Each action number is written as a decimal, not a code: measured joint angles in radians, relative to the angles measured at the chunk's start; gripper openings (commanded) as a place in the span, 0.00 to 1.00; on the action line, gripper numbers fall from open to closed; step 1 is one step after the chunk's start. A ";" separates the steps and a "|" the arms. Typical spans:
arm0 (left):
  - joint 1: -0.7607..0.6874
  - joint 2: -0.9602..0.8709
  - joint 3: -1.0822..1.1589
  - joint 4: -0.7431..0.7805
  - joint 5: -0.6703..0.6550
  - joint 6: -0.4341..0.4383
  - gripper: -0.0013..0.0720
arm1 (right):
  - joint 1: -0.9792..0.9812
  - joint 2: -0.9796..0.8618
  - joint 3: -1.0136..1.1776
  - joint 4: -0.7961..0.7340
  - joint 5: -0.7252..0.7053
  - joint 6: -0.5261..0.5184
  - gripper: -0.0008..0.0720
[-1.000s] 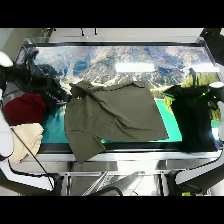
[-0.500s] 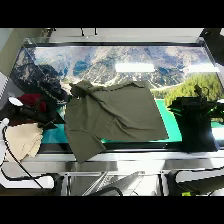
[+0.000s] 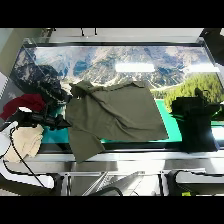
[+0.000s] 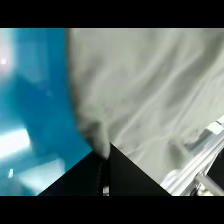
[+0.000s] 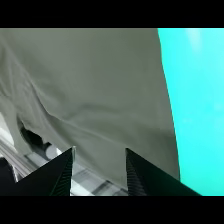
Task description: Fold the shirts.
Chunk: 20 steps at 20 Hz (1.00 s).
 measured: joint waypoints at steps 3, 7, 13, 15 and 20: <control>-0.006 0.030 -0.001 -0.028 -0.009 0.029 0.04 | 0.002 0.009 -0.075 -0.047 -0.013 0.013 0.73; 0.012 0.109 -0.001 0.014 -0.010 0.026 0.04 | 0.012 0.013 -0.184 -0.121 -0.074 0.013 0.72; 0.042 0.200 -0.032 0.084 -0.021 0.004 0.04 | 0.075 0.017 -0.286 -0.199 -0.149 -0.018 0.67; 0.045 0.210 -0.050 0.089 -0.016 0.003 0.04 | 0.126 0.016 -0.299 -0.205 -0.148 -0.026 0.52; 0.047 0.222 -0.066 0.082 -0.039 0.002 0.04 | 0.244 0.013 -0.298 -0.190 -0.189 -0.042 0.04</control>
